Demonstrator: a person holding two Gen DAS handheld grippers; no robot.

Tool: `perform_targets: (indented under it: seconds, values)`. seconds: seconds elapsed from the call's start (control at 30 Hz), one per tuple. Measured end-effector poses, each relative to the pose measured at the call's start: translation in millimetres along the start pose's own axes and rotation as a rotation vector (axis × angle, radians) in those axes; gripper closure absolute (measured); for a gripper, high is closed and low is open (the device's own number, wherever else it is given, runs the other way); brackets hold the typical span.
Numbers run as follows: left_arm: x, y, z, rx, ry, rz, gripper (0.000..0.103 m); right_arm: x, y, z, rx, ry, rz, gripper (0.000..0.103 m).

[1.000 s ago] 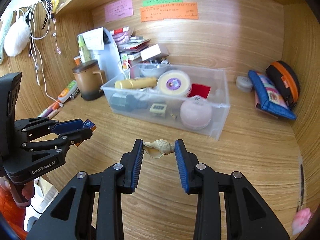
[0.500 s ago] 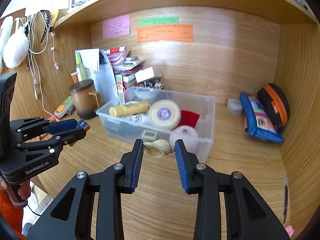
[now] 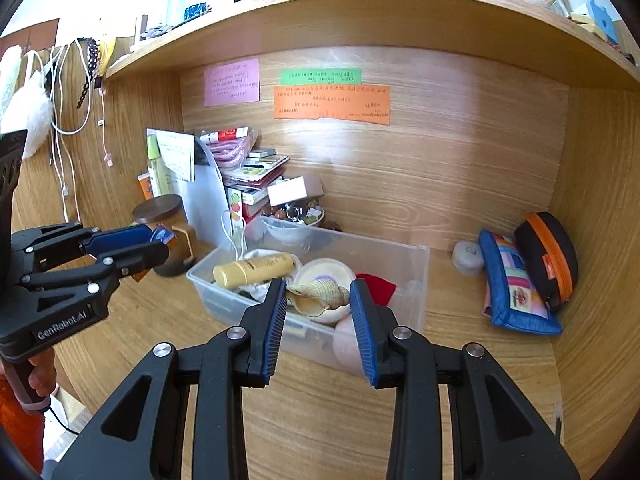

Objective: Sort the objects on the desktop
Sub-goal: 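Carry the blue packet with the left tool while the right tool carries the seashell over the bin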

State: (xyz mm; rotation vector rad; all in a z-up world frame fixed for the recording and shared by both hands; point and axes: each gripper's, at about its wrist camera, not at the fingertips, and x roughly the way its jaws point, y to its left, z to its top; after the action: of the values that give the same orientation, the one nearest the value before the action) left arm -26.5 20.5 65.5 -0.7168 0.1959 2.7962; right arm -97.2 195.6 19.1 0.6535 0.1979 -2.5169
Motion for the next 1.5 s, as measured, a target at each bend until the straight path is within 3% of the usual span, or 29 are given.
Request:
perform_targets:
  seconds: [0.6,1.23,1.5]
  values:
    - [48,16,39,-0.024,0.024,-0.018,0.077,41,-20,36,0.016,0.001,-0.033,0.073]
    - [149,-1,33,-0.011,0.186,-0.089,0.077,114,-72,20,0.120,0.138,-0.053,0.073]
    - [173,-5,24,-0.025,0.234,-0.113,0.077,135,-76,8,0.129,0.191,-0.064,0.073]
